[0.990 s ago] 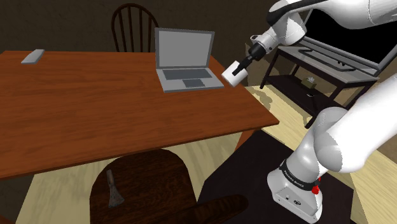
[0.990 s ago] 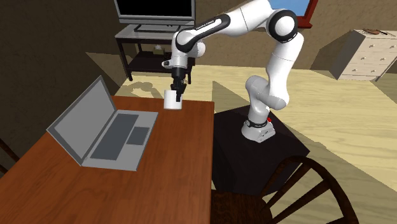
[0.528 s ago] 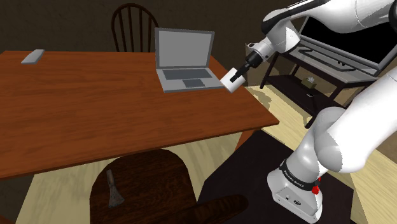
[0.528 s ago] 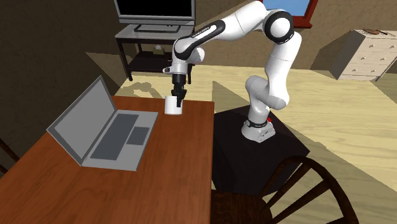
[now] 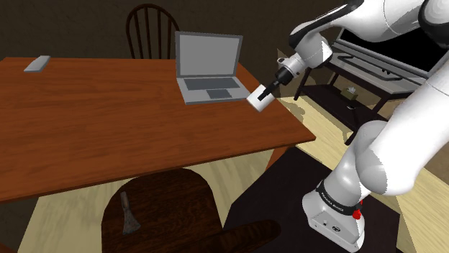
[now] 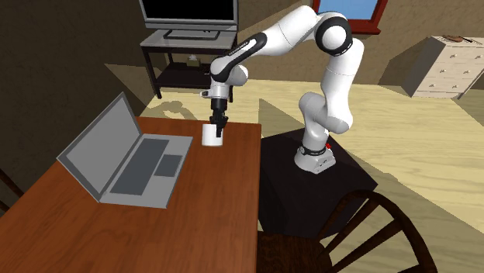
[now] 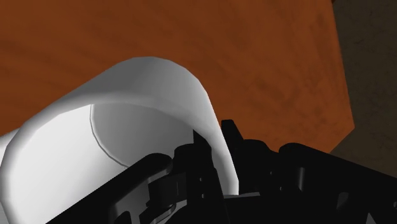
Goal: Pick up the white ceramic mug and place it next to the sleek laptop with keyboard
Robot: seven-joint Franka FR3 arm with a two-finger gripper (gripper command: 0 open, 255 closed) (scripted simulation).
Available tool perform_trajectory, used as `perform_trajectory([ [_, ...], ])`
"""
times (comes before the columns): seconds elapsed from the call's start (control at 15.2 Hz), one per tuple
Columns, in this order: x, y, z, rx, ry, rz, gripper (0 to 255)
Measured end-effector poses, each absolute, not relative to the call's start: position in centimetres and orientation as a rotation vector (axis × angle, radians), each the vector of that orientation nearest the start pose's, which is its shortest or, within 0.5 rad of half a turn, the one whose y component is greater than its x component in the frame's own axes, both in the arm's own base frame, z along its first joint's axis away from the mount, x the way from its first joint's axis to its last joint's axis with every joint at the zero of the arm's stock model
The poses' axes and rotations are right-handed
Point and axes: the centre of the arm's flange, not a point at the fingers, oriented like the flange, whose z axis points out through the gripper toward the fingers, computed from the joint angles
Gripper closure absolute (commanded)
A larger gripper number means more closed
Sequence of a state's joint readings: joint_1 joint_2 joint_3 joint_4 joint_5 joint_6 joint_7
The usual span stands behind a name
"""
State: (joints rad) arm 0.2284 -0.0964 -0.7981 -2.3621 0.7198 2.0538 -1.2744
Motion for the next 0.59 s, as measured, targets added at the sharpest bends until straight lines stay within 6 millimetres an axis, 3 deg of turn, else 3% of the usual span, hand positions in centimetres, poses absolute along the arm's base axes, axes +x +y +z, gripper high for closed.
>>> perform_trajectory([
  [0.59, 41.8, -22.1, 30.8, -2.453, -0.373, -0.502, 255],
])
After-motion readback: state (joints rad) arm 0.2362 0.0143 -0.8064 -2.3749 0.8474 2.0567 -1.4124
